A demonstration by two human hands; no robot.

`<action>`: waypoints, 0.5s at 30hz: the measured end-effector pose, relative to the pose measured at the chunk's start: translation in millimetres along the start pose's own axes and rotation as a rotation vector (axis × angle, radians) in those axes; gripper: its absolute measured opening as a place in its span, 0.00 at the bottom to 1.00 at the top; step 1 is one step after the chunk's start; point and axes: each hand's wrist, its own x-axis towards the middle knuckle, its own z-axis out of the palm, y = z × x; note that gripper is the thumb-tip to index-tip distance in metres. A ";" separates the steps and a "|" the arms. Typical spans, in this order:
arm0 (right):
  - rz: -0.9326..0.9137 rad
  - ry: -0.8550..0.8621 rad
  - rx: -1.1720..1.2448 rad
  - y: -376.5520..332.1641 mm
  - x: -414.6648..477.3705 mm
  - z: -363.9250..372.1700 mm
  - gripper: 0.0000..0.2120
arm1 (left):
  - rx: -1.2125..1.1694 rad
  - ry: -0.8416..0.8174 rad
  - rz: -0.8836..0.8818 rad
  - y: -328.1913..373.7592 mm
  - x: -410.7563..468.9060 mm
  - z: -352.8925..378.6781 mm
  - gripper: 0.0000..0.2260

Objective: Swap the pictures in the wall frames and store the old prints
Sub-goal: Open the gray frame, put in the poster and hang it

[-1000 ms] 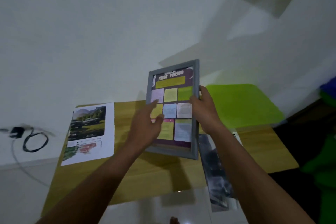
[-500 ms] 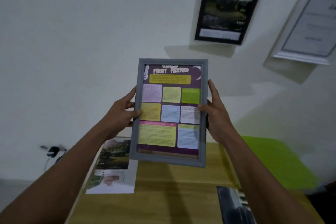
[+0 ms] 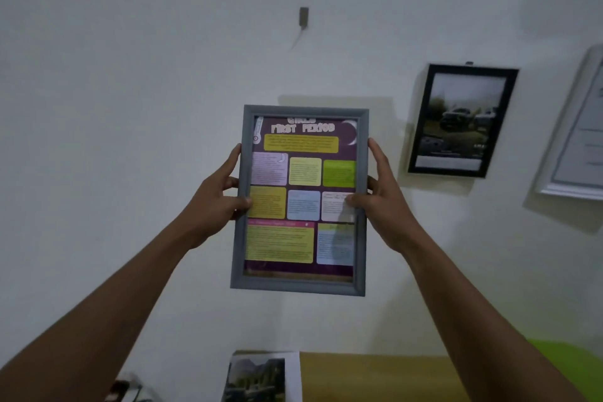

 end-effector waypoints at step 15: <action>-0.176 0.103 -0.126 -56.9 110.3 25.0 0.38 | 0.043 0.032 0.246 44.2 110.0 -64.0 0.37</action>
